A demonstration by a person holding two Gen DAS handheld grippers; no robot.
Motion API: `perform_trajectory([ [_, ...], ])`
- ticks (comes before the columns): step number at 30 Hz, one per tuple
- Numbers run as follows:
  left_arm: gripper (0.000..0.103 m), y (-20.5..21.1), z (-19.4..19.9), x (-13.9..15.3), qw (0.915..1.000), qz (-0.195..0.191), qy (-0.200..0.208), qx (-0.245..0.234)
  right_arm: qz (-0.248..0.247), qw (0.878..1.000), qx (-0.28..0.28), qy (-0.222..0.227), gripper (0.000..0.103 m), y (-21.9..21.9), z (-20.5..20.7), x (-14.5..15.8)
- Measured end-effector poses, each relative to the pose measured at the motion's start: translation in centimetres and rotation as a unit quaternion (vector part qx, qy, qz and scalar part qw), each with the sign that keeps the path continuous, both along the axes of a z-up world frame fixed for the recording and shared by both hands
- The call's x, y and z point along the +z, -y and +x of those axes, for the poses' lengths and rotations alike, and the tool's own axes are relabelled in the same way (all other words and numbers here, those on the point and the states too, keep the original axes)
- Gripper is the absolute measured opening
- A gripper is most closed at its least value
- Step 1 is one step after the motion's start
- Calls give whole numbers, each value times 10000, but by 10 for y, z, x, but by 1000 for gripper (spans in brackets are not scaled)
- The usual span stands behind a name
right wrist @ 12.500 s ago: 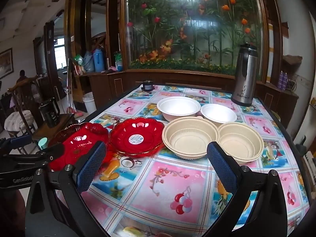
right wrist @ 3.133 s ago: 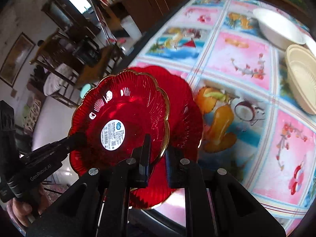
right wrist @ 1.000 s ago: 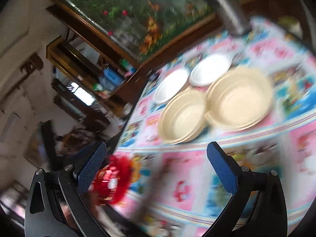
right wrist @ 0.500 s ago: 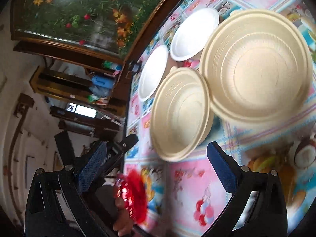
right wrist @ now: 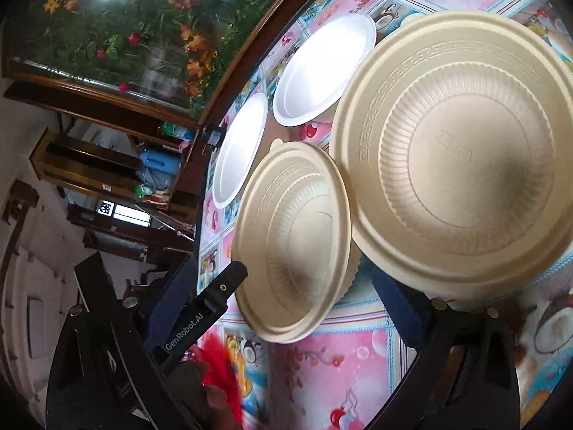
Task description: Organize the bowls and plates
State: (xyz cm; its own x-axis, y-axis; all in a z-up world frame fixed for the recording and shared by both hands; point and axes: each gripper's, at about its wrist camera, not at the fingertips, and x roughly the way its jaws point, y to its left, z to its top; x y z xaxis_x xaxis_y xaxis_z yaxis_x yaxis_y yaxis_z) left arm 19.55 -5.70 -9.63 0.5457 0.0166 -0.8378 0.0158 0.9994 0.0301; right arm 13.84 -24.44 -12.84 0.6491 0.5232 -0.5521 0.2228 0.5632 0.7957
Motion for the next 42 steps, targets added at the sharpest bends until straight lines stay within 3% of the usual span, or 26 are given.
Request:
perform_trajectory([
  [2,94,2,1,-2,10000,28,11,-47,61,9999,-22,-78,94,1,3,-6],
  [3,93,2,1,-4,10000,20,-6,-66,120,9998,-36,-138,87,1,5,-9],
  [6,79,2,3,-9,9998,-118,-102,-155,158,9993,-86,-332,75,1,10,-19],
  [9,64,1,4,-13,9993,-246,-168,-204,139,9990,-138,-414,54,2,13,-23],
  [12,48,0,3,-15,9984,-474,-185,-250,45,9989,-190,-429,45,4,15,-25],
  [15,40,-1,1,-16,9977,-587,-144,-297,-31,9990,-157,-429,41,2,16,-25],
  [22,20,6,-4,-14,9979,-430,-41,-479,-265,9989,-30,-395,36,-5,16,-23],
  [26,16,8,-7,-13,9978,-372,-2,-541,-363,9985,-39,-405,36,-6,18,-21],
  [28,16,8,-8,-13,9978,-350,39,-561,-437,9980,9,-456,29,-9,19,-20],
  [33,15,3,-8,-15,9973,-466,56,-567,-177,9985,-51,-523,29,-5,17,-26],
  [42,15,1,-12,-14,9972,-479,64,-578,-315,9982,-25,-512,26,-10,15,-24],
])
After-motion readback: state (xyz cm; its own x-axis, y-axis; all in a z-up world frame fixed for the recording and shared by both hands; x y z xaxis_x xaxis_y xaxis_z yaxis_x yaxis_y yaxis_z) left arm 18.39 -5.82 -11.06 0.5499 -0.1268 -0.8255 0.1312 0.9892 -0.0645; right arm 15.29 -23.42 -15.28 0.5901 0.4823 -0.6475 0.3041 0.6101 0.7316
